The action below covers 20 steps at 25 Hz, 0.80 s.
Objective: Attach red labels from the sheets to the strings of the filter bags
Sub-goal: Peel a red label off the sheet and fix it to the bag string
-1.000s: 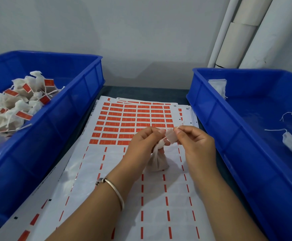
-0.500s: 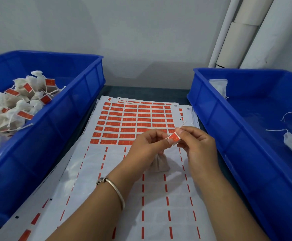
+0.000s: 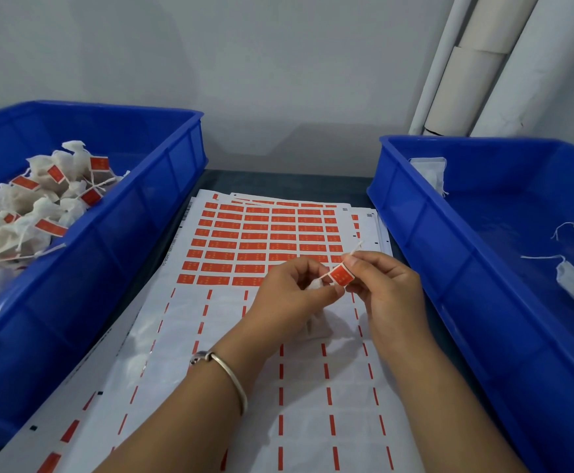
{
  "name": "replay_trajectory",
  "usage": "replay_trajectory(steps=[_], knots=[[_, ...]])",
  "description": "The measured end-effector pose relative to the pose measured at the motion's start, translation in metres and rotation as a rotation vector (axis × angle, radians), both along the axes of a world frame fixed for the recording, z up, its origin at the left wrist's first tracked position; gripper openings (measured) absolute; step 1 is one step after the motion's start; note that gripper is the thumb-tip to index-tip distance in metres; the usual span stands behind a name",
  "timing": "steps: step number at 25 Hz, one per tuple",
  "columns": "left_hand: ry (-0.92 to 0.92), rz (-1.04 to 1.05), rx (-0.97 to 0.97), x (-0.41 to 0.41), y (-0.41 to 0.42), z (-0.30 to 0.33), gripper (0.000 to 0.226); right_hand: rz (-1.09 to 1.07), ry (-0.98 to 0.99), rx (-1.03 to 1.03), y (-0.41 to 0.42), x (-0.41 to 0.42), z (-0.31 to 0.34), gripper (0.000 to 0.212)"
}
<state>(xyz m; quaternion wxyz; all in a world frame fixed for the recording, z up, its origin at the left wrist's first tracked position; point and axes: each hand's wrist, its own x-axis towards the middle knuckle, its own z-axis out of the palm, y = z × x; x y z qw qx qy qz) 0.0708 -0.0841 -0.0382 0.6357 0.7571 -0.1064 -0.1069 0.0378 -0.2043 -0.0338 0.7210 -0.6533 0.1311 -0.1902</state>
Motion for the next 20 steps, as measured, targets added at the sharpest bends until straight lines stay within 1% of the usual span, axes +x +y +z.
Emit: replay_trajectory(steps=[3, 5, 8, 11, 12, 17, 20], knots=[[-0.045, -0.006, -0.004, -0.0002, 0.0017, -0.0007, 0.012, 0.012, -0.004, -0.020, 0.0004, 0.0000, -0.0001, 0.022], [-0.066, -0.062, -0.096, -0.0014, 0.0036, 0.0004, 0.012, 0.029, -0.025, -0.050, 0.0001, -0.0006, 0.0006, 0.019], [-0.024, -0.083, -0.184, -0.0039, 0.0067, 0.0053, 0.029, 0.058, -0.054, -0.070, 0.0002, -0.0019, 0.0013, 0.017], [0.051, -0.038, -0.085, -0.0025, 0.0065, 0.0065, 0.047, 0.065, -0.048, -0.052, 0.0009, -0.0023, 0.0008, 0.020], [0.054, -0.020, -0.059, -0.0017, 0.0067, 0.0063, 0.050, 0.080, -0.050, -0.048, 0.0013, -0.0025, 0.0007, 0.022], [-0.031, -0.082, -0.134, -0.0045, 0.0052, 0.0073, 0.030, 0.135, -0.067, -0.029, 0.0019, -0.0029, 0.0020, 0.031], [-0.064, -0.100, -0.146, -0.0040, 0.0050, 0.0081, 0.022, 0.139, -0.057, -0.012, 0.0006, -0.0030, 0.0010, 0.029]])
